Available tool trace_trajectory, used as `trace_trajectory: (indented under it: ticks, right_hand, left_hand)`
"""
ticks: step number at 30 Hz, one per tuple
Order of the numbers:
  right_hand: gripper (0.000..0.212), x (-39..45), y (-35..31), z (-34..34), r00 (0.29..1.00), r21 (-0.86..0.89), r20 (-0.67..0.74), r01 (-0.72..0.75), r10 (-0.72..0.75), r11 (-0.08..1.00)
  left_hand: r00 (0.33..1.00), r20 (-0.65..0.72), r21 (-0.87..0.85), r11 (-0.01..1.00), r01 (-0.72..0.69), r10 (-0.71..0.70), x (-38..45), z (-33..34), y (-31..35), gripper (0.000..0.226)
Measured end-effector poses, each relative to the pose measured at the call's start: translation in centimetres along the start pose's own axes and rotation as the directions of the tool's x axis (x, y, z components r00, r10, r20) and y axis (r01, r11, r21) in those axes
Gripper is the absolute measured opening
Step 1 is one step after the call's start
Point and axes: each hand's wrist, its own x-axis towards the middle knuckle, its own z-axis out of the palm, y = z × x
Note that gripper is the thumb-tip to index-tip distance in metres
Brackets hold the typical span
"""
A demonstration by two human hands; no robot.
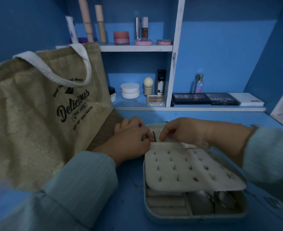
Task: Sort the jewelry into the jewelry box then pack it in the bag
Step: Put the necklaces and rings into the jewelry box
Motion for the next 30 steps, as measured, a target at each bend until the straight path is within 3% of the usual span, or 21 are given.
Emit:
trace_trajectory:
  ticks: [6,13,24,30]
  right_hand:
    - [0.024,-2.8,2.9,-2.4,0.996,0.145,-0.064,-0.048,0.057,0.988]
    - [0.010,-6.9,8.1,-4.9,0.975,-0.110,-0.029,-0.222,0.220,0.969]
    - [0.022,-12.6,17.4,-6.7,0.860,-0.142,-0.197,-0.500,0.471,0.854]
    - [0.021,-12.4,21.3,-5.9,0.845,-0.081,-0.253,-0.504,0.472,0.860]
  left_hand:
    - [0.991,0.123,0.120,0.991,-0.066,0.051,1.0,-1.3,2.3,0.020]
    - [0.925,0.312,0.170,0.946,-0.277,0.215,4.2,-1.4,7.1,0.027]
    - [0.837,0.375,0.112,0.877,-0.468,0.399,11.6,1.4,16.0,0.029]
    - [0.833,0.348,0.116,0.862,-0.494,0.431,15.6,4.3,18.8,0.035]
